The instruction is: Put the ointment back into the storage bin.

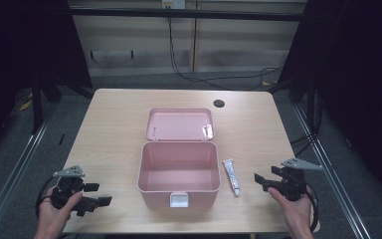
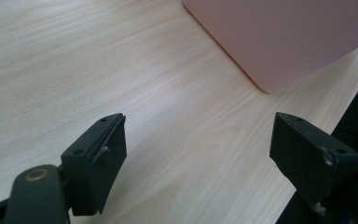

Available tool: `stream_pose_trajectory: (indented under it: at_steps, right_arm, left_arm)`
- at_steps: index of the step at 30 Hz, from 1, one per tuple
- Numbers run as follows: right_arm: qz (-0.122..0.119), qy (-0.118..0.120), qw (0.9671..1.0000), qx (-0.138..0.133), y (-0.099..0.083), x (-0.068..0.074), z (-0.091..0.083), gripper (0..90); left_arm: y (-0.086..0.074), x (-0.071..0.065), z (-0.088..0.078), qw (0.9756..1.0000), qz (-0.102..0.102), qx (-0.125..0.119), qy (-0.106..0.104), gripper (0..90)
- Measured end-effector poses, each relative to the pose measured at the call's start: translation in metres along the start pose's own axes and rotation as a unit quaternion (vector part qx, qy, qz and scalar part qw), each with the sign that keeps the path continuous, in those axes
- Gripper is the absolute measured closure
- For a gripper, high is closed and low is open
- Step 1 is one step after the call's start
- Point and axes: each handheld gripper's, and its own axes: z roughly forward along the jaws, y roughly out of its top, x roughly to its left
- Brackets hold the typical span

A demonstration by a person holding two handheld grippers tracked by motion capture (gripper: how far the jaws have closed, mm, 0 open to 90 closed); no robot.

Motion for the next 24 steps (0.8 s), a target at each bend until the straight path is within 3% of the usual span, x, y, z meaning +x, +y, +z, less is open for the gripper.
stream_pose_trajectory:
  at_steps: [7,9,12,20,21,24]
  right_arm:
    - [0.010,0.010,0.9999,0.005,0.003,0.001,-0.005,25.9]
    - [0.022,0.020,0.9995,0.007,0.005,0.001,-0.007,27.8]
    - [0.030,0.030,0.9991,-0.006,0.010,0.002,-0.012,31.5]
    - [0.012,0.031,0.9994,0.010,0.017,0.008,-0.013,39.8]
    - [0.010,0.035,0.9993,0.012,0.019,0.011,-0.013,44.3]
    - [0.005,0.019,0.9998,0.010,0.024,0.015,-0.013,43.7]
  left_arm:
    - [0.000,0.000,0.000,1.0000,0.004,0.001,0.000,18.6]
    - [0.000,0.000,0.000,1.0000,0.004,0.003,-0.001,18.6]
    - [0.000,0.000,0.000,1.0000,0.004,0.003,-0.001,18.6]
    - [0.000,-0.001,0.000,1.0000,0.003,0.001,0.001,18.5]
    - [0.000,0.000,0.000,1.0000,0.003,0.003,0.000,18.6]
    - [0.000,0.000,0.000,1.0000,0.000,0.000,0.001,18.6]
